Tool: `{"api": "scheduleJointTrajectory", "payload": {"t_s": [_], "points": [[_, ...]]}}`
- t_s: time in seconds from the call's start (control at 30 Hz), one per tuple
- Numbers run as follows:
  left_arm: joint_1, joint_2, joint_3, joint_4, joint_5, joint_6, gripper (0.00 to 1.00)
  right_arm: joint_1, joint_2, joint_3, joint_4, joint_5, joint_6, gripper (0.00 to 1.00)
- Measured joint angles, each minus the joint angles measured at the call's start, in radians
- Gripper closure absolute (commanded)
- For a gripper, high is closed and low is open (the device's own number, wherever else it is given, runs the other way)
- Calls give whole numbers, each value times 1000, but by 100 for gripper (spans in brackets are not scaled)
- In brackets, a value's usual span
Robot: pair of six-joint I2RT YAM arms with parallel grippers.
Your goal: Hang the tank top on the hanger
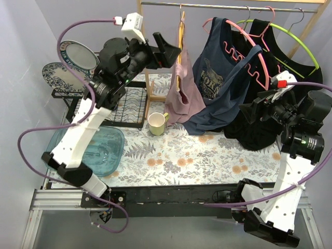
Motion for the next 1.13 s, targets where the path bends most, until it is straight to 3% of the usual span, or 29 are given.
{"api": "scheduleJointTrajectory", "payload": {"t_s": [0.2,0.33,0.67,1.13], "points": [[0,-280,-332,32,5,50,2,0,-117,-57,67,229,34,1],[0,-458,-459,6,-35,100,2,0,-159,-22,70,316,35,2],[0,-734,-533,-112,-161,169,2,0,-60,154,-22,474,86,1],[0,-741,-509,-207,-190,182,2,0,-14,279,-105,565,151,1]]}}
